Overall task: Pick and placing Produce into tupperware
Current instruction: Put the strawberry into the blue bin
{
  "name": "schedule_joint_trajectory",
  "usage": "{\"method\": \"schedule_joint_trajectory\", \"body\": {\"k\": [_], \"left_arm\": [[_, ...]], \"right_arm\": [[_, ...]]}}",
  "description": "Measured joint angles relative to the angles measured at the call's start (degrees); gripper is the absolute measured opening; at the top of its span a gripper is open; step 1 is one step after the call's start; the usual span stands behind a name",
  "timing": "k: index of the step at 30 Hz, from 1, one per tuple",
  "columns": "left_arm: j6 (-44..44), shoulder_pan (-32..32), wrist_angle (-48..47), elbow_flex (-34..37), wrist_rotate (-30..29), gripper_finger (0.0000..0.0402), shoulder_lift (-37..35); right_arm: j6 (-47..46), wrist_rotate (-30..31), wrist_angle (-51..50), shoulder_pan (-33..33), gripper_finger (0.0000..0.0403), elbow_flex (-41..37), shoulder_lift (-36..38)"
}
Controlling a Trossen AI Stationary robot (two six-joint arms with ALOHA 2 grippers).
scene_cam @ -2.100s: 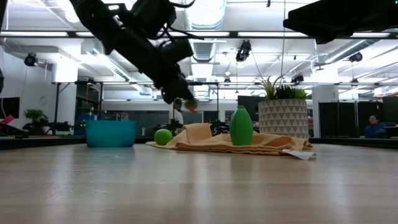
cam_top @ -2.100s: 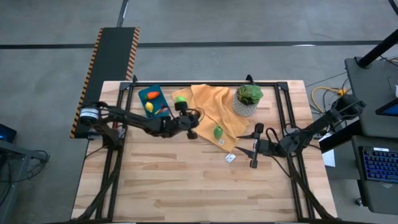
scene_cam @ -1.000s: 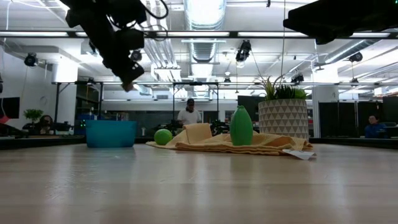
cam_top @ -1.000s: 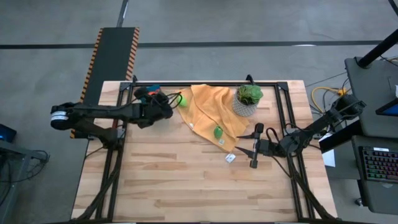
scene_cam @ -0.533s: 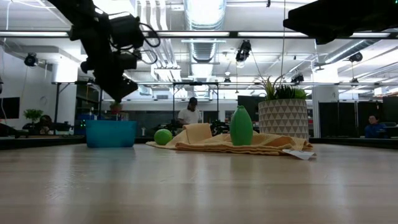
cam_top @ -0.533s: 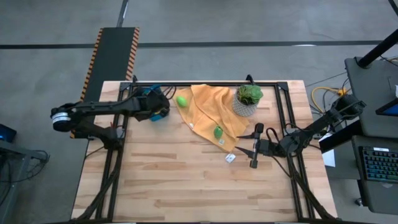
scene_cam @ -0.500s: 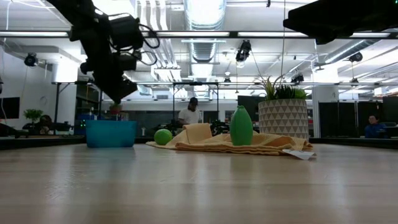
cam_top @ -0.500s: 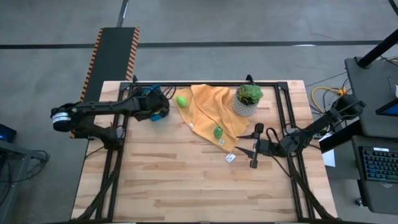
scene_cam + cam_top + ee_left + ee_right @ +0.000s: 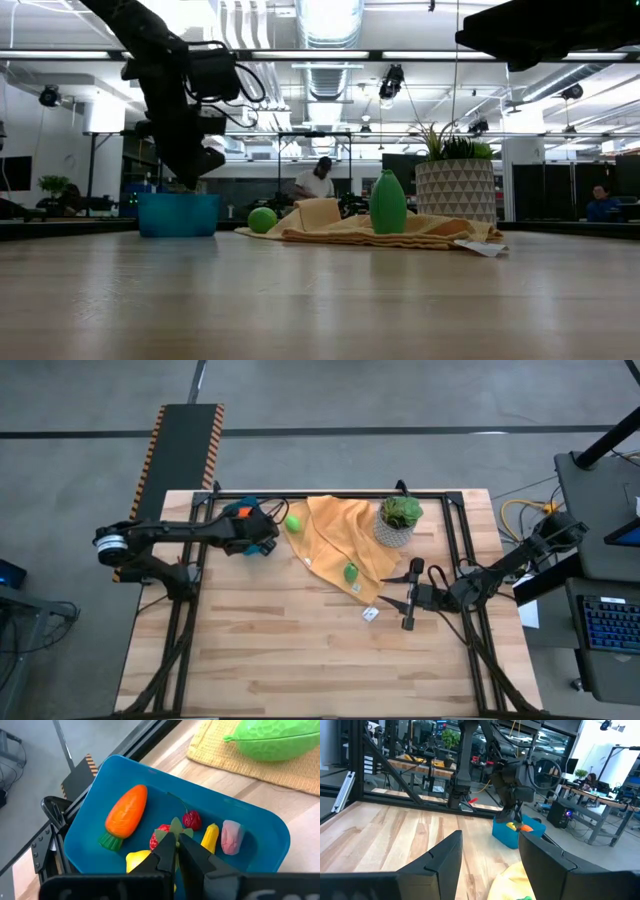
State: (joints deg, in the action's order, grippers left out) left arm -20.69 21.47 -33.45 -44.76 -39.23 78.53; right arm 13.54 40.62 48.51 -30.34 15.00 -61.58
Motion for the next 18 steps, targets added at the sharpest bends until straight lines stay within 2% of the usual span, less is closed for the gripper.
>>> {"method": "schedule_joint_trajectory", "body": {"k": [18], "left_arm": [[1.6,0.0,3.0,-0.2,-0.3,0.0,1.1]], "right_arm": [[0.0,0.0,0.0,0.0,0.0187,0.0,0.0]]}}
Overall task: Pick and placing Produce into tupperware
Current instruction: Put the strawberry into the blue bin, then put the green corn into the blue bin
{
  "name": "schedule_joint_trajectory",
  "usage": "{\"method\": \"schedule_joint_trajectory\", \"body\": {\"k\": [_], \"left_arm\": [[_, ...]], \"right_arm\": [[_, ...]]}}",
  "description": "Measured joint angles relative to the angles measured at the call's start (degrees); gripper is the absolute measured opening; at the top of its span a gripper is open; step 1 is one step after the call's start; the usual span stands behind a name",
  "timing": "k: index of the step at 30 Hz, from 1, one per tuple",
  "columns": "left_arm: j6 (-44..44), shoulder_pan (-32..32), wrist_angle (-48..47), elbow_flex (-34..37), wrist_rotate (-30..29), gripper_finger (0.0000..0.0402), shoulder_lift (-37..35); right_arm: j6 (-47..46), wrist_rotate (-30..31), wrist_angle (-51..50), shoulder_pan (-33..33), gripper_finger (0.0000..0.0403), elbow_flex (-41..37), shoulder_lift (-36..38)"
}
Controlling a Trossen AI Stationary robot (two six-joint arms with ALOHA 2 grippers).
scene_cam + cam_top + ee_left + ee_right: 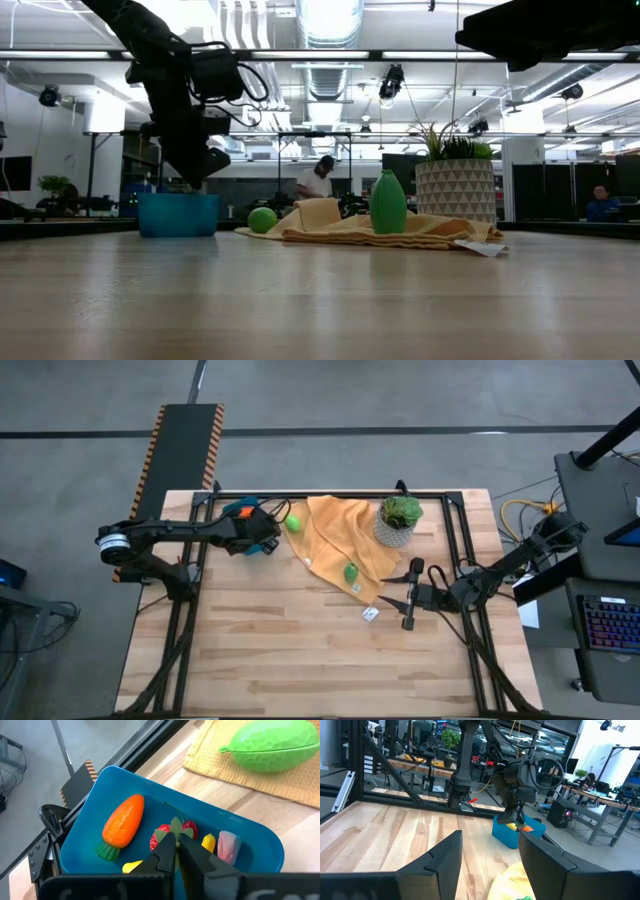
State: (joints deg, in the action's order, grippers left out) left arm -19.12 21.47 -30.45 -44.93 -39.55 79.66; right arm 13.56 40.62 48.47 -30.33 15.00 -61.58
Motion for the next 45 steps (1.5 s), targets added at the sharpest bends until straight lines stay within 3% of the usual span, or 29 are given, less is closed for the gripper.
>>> {"method": "schedule_joint_trajectory", "body": {"k": [8,17,22,31,34,41,45], "left_arm": [[0.6,0.0,0.0,0.0,0.0,0.0016,0.0],[1.7,0.0,0.0,0.0,-0.1,0.0151,-0.1],[1.8,-0.3,0.1,0.0,-3.1,0.021,-0.8],[5.2,-0.7,3.3,0.0,-3.3,0.0228,-7.6],[11.3,-0.9,8.7,0.0,5.3,0.0228,-9.6],[28.1,-1.5,26.4,0.1,47.2,0.0228,-10.3],[28.8,-2.7,33.6,0.1,60.6,0.0228,-9.1]], "right_arm": [[0.0,0.0,0.0,0.0,0.0187,0.0,0.0],[0.0,0.0,0.0,0.0,0.0187,0.0,0.0],[0.0,0.0,0.0,0.0,0.0187,0.0,0.0],[0.2,0.0,-0.3,0.0,0.0187,0.0,0.0],[0.2,0.0,-0.3,0.0,0.0187,0.0,0.0],[0.4,0.0,-0.2,0.0,0.0187,0.0,0.0],[0.4,0.0,-0.2,0.0,0.0187,0.0,0.0]]}}
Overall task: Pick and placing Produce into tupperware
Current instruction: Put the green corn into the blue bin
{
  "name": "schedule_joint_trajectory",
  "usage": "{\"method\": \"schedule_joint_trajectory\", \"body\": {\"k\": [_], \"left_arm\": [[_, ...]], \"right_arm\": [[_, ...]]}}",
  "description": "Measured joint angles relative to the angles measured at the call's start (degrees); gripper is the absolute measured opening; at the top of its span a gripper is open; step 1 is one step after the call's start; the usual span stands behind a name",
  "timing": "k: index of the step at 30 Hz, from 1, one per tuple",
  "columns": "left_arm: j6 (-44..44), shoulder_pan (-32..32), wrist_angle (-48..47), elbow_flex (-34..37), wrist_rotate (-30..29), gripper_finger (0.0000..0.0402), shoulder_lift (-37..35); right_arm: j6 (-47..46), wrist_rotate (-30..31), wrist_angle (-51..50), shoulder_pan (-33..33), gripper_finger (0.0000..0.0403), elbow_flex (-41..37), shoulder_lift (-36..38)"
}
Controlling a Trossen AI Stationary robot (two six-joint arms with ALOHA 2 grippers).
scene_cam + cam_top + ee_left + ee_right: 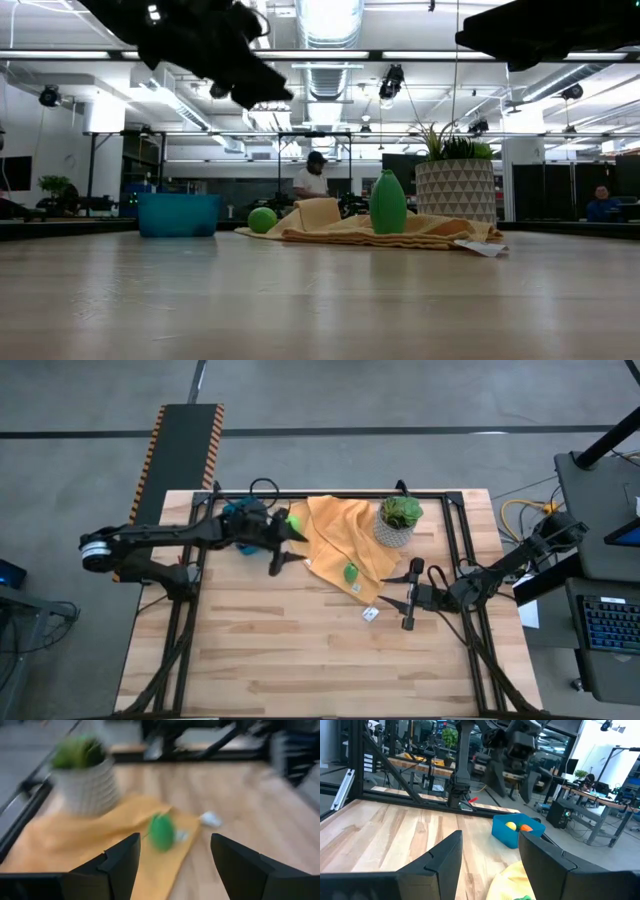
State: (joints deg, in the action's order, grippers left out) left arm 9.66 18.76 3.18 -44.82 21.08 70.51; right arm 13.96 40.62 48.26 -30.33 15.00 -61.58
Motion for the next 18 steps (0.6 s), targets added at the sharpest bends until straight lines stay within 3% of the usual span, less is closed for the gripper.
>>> {"method": "schedule_joint_trajectory", "body": {"k": [4,11,18], "left_arm": [[2.5,-2.5,5.5,0.1,2.1,0.0228,1.7],[7.7,-8.0,15.5,0.2,-6.7,0.0228,8.9],[7.2,-8.1,23.7,-0.4,-9.2,0.0228,16.2]], "right_arm": [[0.0,0.0,0.0,0.0,0.0187,0.0,0.0],[0.0,0.0,0.0,0.0,0.0187,0.0,0.0],[0.0,0.0,0.0,0.0,0.0187,0.0,0.0]]}}
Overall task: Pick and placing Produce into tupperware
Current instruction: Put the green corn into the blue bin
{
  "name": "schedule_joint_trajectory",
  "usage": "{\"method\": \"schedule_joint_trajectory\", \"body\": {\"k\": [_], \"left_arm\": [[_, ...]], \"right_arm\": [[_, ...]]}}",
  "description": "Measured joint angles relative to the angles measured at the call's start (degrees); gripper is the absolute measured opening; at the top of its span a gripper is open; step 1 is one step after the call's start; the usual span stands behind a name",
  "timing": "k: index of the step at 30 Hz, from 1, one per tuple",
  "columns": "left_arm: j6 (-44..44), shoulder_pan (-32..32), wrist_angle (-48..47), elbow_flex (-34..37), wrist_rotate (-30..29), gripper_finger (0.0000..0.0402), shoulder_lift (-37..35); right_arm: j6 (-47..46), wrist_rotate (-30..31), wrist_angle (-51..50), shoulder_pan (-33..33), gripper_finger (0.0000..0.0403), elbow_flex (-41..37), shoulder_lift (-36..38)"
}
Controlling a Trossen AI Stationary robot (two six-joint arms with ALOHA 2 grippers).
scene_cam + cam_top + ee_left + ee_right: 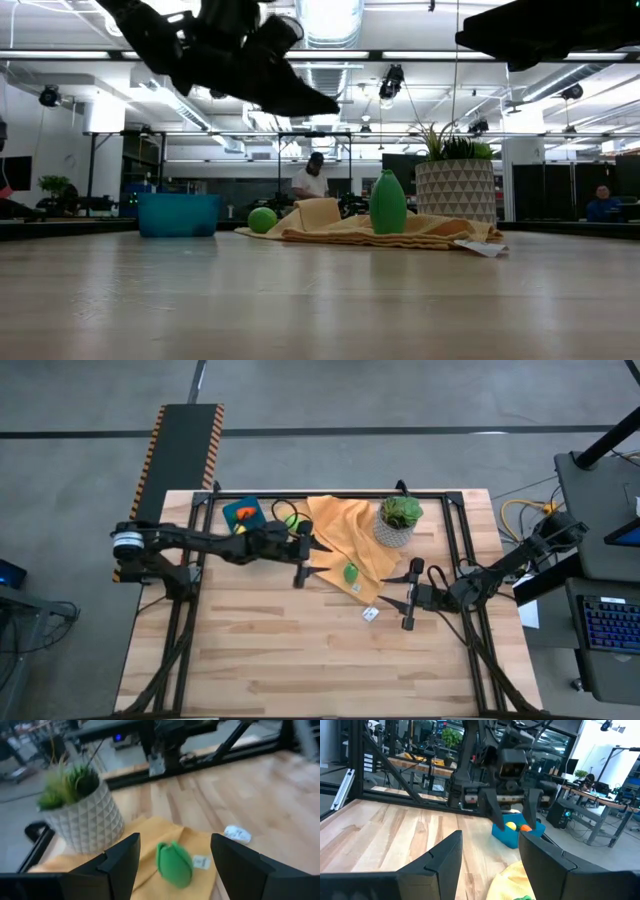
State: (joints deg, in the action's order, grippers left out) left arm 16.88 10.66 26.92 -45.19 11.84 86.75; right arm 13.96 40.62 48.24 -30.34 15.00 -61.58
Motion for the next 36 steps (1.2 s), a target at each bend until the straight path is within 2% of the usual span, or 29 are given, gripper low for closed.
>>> {"method": "schedule_joint_trajectory", "body": {"k": [5,14,18,27,36], "left_arm": [[-4.7,0.2,-0.5,0.0,-1.9,0.0228,1.6],[-4.5,0.2,-0.3,-0.3,-1.9,0.0235,0.4],[-5.3,0.2,-1.1,-0.3,-2.4,0.027,1.1],[-7.5,-0.7,-1.9,-0.3,-5.5,0.0392,2.2],[-7.6,-3.0,-1.1,-0.2,-5.3,0.0361,2.2]], "right_arm": [[0.0,0.0,0.0,0.0,0.0187,0.0,0.0],[0.0,0.0,0.0,0.0,0.0187,0.0,0.0],[0.0,0.0,0.0,0.0,0.0187,0.0,0.0],[0.0,0.0,0.0,0.0,0.0187,0.0,0.0],[0.0,0.0,0.0,0.0,0.0187,0.0,0.0]]}}
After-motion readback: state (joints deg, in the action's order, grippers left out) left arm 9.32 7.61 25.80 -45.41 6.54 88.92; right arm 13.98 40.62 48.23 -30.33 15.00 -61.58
